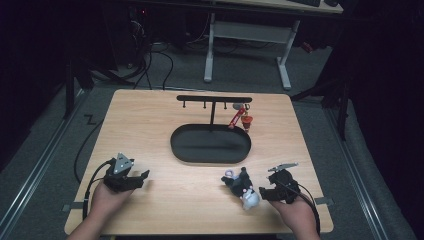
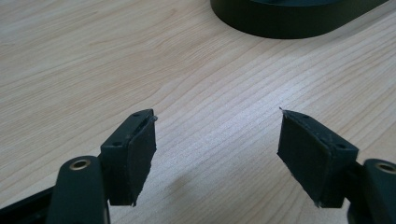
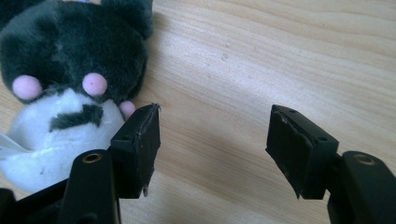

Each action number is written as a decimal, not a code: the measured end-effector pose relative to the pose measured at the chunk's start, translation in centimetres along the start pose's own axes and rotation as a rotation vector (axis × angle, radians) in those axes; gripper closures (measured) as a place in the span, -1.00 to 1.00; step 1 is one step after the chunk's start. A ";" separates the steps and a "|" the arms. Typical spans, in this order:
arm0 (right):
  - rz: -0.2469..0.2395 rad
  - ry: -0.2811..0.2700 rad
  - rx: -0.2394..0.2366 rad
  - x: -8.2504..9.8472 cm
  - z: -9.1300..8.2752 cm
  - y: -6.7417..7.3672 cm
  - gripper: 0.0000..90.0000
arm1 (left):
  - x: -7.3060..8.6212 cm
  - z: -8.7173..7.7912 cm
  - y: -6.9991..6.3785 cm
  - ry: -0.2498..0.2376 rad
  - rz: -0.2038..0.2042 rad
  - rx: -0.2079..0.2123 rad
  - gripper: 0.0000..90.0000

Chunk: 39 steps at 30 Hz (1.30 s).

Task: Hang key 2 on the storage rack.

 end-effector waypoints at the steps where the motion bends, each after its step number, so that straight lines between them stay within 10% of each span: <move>1: -0.008 0.013 -0.003 -0.2 -0.1 -0.1 -0.22 | 0.0 0.1 -0.1 0.006 0.006 0.003 -0.38; 20: -0.060 0.218 -0.057 0.0 -1.8 -0.5 -0.28 | -0.3 1.0 -1.6 0.022 0.051 0.042 -0.37; 30: -0.086 0.229 -0.114 -1.4 -4.5 2.0 -0.61 | -0.5 0.7 -1.3 0.005 0.042 0.042 -0.53; 39: -0.151 0.250 -0.154 -1.7 -3.5 5.2 -0.66 | -0.6 0.6 -1.2 -0.004 0.038 0.037 -0.72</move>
Point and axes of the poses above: each handheld gripper's, and its own axes: z roughly forward along the jaws, x roughly out of its underside, y roughly to its left, the point moved 9 cm from there along z, roughly forward along the jaws, and after that the axes turned 3 degrees about x, right-handed, at the moved point
